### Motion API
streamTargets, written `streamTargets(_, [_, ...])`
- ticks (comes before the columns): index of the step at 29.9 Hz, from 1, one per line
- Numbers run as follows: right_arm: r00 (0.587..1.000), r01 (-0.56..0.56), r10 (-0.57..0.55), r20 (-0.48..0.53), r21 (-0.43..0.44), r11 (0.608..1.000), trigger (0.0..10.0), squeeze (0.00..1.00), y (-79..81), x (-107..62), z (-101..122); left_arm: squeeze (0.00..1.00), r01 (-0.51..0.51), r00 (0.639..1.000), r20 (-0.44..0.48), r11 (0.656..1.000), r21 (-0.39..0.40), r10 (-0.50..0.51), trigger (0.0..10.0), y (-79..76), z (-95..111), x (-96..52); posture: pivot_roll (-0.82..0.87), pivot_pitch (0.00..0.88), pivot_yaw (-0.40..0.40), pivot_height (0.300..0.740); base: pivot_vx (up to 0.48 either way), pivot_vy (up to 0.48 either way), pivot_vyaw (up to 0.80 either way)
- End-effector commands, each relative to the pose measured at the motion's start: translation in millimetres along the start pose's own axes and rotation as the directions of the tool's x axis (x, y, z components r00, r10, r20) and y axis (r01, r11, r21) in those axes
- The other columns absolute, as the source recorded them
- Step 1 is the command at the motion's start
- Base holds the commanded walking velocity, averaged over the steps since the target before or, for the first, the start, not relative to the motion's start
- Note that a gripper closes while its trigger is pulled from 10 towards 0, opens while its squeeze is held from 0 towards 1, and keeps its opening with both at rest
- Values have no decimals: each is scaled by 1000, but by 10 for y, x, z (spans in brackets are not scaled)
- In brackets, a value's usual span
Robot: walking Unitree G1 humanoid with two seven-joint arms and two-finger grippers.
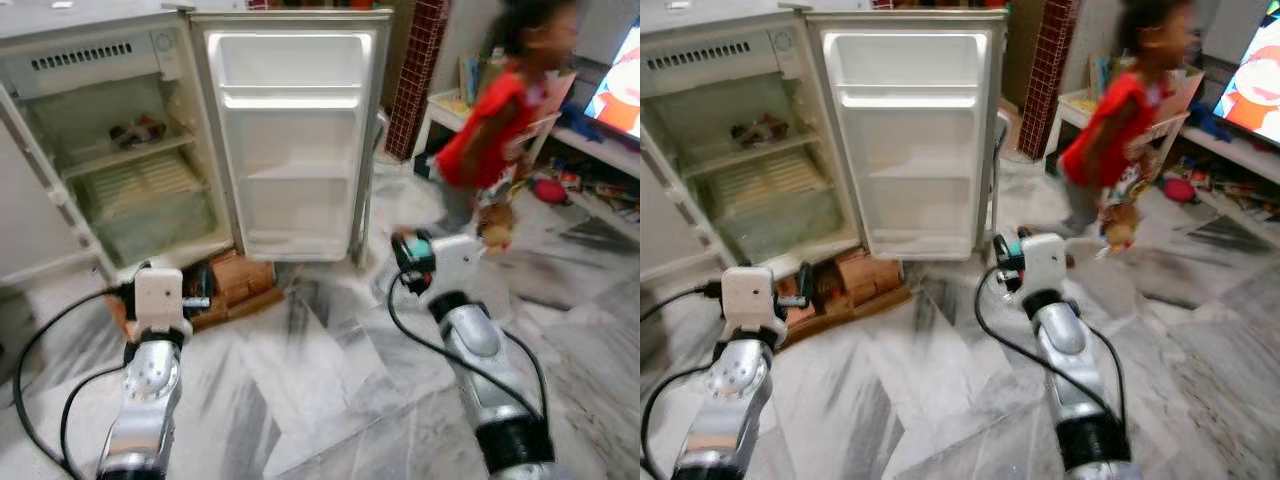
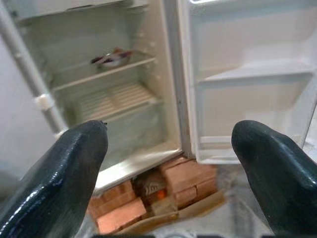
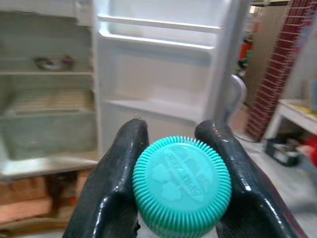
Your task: Restocking fridge
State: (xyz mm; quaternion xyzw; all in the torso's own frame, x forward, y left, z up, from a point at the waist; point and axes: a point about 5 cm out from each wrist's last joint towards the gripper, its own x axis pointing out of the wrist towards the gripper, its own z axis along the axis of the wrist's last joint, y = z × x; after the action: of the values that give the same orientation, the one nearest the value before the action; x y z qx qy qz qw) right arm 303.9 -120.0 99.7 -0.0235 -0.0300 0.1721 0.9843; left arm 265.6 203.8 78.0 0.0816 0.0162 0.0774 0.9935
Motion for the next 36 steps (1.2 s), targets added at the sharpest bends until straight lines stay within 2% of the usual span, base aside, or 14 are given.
streamTargets(1, [999,28,-27,28,-30,999,10000,0,-127,-26,61,0,29,1000,7,1000,-9,-29,10000,-80,28,13,82,0,-44,740,431,0,800])
streamTargets(6, [999,31,-31,28,-23,999,10000,0,-131,-25,61,0,27,1000,6,1000,-11,-27,10000,-74,29,15,82,2,-44,740,431,0,714])
streamTargets(12, [999,42,-42,22,-2,999,10000,0,-144,-27,47,0,26,1000,1,999,-19,-26,10000,-80,33,20,80,5,-40,740,427,0,0])
streamTargets(36, [999,22,-22,34,-20,1000,10000,0,-116,-11,53,0,42,999,-11,999,-22,-42,10000,-134,22,27,81,0,-39,740,372,301,227])
